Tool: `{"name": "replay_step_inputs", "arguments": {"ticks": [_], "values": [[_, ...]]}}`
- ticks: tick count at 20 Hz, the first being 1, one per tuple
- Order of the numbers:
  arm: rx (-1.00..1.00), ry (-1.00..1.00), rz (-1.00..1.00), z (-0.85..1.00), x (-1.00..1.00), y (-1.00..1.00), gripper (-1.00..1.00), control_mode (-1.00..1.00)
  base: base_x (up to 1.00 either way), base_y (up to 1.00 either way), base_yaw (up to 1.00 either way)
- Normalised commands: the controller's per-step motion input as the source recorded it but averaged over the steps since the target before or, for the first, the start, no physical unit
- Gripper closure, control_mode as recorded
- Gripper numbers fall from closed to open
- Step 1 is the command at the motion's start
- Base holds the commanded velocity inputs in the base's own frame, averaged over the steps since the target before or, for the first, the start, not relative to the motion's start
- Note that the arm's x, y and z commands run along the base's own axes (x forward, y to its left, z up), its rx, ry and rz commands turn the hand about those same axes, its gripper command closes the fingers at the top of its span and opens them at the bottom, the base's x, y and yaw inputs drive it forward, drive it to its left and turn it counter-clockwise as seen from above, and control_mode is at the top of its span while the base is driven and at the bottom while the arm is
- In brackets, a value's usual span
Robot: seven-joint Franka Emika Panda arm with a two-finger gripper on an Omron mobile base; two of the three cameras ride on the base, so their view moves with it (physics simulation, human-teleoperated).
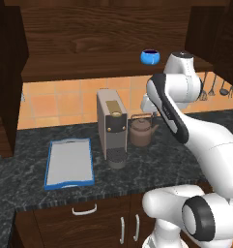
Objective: Pick the kettle from the counter and place it on the tray. Then pick the mug from the cabinet and place it on the tray. Then close the cabinet doors.
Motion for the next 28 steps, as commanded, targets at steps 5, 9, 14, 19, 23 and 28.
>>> {"name": "replay_step_inputs", "arguments": {"ticks": [5, 9, 14, 19, 23, 28], "values": [[0.0, -0.08, -0.01, -0.01, -0.25, -0.02, -1.0, -1.0, 0.0, 0.0, 0.0], [0.12, -0.12, -0.22, -0.31, -0.57, -0.2, -1.0, -1.0, 0.0, 0.0, 0.0], [0.2, 0.0, -0.39, -0.29, -0.27, -0.17, -1.0, -1.0, 0.0, 0.0, 0.0], [0.28, -0.13, -0.47, -0.05, 0.0, 0.0, -1.0, -1.0, 0.0, 0.0, 0.0], [0.24, -0.21, -0.48, 0.0, 0.04, 0.0, -1.0, -1.0, 0.0, 0.0, 0.0], [0.18, -0.01, -0.28, 0.06, 0.14, -0.17, -1.0, -1.0, 0.0, 0.0, 0.0]]}}
